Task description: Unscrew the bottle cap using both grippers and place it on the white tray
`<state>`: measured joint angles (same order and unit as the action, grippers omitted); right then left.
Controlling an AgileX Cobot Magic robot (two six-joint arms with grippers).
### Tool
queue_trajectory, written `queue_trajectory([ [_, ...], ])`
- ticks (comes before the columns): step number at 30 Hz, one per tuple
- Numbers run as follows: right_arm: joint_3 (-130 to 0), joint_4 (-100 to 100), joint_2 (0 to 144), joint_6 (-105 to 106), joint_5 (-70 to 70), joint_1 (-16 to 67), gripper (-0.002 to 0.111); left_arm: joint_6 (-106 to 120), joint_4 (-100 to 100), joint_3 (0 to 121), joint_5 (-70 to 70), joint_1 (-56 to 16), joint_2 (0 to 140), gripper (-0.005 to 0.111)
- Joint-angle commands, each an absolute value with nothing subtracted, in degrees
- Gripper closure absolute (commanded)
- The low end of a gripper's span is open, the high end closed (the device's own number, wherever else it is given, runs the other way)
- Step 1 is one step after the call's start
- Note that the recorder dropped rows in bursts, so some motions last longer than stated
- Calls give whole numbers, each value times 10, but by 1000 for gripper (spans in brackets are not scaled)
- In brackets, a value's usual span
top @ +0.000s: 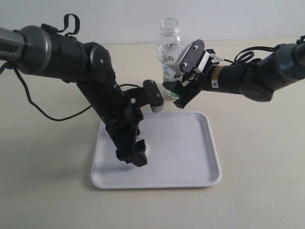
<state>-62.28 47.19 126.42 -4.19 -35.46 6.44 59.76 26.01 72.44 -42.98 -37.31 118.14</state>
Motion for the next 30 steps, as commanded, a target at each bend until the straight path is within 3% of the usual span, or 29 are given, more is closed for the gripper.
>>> queue_trajectory([
  [1,-611,495,1288,-27,-237,60,108,585,260,721,-430,-374,1174,26],
  [13,-611,478,1232,-183,-172,60,108,513,218,721,-461,-371,1053,26],
  [17,-611,607,1227,-285,-194,60,108,496,218,721,-489,-371,1051,26],
  [22,-611,619,1228,-288,-204,60,108,493,217,721,-490,-371,1051,26],
  [24,-611,619,1228,-288,-204,60,101,494,216,721,-490,-371,1051,26],
  [30,-611,619,1228,-288,-209,60,63,494,216,721,-490,-371,1051,26],
])
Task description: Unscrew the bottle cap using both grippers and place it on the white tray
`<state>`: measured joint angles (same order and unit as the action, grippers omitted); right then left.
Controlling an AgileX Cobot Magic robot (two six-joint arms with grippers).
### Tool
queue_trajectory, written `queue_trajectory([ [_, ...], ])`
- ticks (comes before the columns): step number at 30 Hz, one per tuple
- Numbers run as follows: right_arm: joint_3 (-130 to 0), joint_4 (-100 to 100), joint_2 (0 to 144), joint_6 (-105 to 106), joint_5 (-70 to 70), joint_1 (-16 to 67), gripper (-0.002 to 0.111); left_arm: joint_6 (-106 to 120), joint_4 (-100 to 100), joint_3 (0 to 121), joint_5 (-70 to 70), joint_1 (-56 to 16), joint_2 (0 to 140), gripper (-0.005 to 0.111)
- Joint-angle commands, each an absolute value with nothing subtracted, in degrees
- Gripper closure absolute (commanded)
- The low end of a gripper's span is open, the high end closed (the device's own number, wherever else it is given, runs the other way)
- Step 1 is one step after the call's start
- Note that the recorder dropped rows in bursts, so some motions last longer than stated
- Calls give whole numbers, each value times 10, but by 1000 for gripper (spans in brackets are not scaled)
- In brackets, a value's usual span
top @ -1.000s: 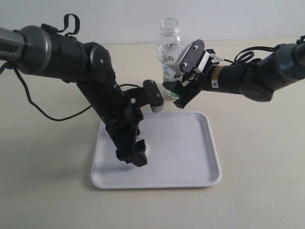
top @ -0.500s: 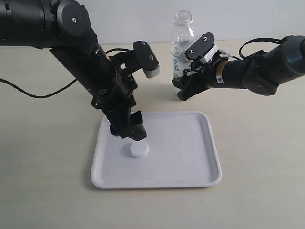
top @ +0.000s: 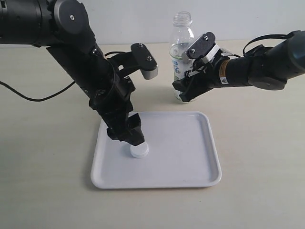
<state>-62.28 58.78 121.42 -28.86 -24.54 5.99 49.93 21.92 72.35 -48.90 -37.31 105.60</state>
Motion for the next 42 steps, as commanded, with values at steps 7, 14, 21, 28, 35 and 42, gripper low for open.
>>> queue_trajectory([
  [7,-611,614,1228,-288,-225,60,34,494,216,721,-490,-371,1051,26],
  [14,-611,614,1226,-286,-225,60,15,504,216,721,-490,-371,1051,26],
  [21,-611,614,1199,-316,-225,60,12,506,214,721,-490,-371,1051,26],
  [28,-610,641,1169,-351,-188,60,12,506,213,721,-490,-371,1051,26],
  [35,-610,655,1155,-424,-126,60,12,506,210,721,-490,-371,1051,26],
  [42,-610,655,1110,-467,-87,60,12,506,197,721,-490,-371,1051,26],
])
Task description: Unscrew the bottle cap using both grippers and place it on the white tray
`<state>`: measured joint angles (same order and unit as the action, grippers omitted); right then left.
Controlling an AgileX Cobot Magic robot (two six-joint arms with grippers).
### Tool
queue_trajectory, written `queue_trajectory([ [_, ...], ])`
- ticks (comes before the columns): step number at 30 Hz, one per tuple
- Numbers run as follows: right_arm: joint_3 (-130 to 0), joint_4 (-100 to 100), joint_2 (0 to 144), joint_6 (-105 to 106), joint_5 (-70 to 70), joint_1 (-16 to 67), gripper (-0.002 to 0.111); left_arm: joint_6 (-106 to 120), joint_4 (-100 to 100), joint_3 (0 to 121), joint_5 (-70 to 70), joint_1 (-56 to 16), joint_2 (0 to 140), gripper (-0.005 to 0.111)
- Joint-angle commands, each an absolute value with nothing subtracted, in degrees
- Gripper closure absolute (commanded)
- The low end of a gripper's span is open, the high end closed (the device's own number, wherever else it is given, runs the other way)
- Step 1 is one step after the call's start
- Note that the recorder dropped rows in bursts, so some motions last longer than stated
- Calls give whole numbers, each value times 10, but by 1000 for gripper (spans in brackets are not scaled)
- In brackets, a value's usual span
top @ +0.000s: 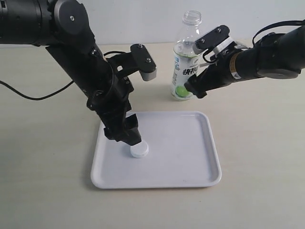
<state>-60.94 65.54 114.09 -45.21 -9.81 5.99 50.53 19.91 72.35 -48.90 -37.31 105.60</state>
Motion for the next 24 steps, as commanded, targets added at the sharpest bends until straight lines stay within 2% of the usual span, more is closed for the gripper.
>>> queue_trajectory([
  [1,-610,655,1102,-466,-87,60,12,506,197,721,-490,-371,1051,26],
  [15,-521,655,1000,-499,-72,60,12,502,191,721,-498,-371,1051,26],
  [24,-440,654,883,-634,-70,60,12,479,212,721,-542,-368,1040,26],
])
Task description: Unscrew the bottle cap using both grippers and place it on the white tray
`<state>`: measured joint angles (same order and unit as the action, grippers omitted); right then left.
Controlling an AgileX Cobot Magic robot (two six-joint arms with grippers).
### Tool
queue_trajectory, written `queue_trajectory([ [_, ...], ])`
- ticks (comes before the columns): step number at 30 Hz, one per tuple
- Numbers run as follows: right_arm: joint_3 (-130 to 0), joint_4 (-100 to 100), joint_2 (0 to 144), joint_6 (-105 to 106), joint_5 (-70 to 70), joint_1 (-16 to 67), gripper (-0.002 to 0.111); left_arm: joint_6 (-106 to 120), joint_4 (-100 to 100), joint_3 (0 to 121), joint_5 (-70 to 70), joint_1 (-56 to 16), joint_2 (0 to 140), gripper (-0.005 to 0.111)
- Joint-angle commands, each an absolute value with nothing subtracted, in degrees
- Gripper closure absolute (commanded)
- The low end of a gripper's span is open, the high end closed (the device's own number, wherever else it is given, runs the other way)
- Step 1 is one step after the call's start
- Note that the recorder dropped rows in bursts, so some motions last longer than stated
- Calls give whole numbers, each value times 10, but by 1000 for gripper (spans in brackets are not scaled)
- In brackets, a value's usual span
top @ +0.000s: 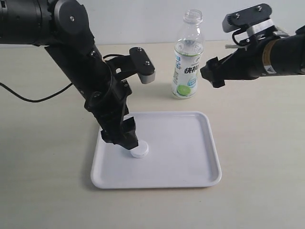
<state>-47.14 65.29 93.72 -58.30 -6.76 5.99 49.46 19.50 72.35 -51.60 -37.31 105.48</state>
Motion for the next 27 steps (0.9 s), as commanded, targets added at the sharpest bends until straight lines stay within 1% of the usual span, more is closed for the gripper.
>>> queue_trajectory([
  [1,-429,654,864,-636,-71,60,12,472,224,721,-549,-366,1035,26],
  [3,-408,653,823,-636,-71,60,13,464,255,721,-570,-360,1022,26],
  [7,-367,653,726,-651,-68,60,19,457,314,721,-615,-353,988,26],
  [11,-336,653,627,-665,-73,60,24,440,332,721,-641,-353,963,26],
  [13,-327,653,573,-680,-68,60,28,434,355,721,-644,-353,960,26],
  [15,-322,651,526,-687,-63,60,39,434,387,721,-644,-353,959,26],
  [16,-321,651,496,-692,-60,60,49,434,404,721,-643,-354,959,26],
  [18,-315,651,456,-696,-59,60,66,434,429,721,-642,-354,959,26],
  [19,-310,651,429,-696,-59,60,80,432,438,721,-642,-354,959,26],
  [21,-301,651,392,-696,-59,60,101,413,460,721,-631,-354,960,26],
  [22,-295,651,374,-698,-59,60,108,410,465,721,-627,-354,960,27],
  [23,-290,651,358,-698,-59,60,108,410,468,721,-626,-354,960,32],
  [25,-276,651,330,-698,-59,60,108,408,469,721,-629,-354,960,52],
  [26,-267,651,320,-697,-59,60,108,402,468,721,-638,-354,959,69],
  [27,-257,651,308,-697,-59,60,108,402,468,721,-647,-354,959,89],
])
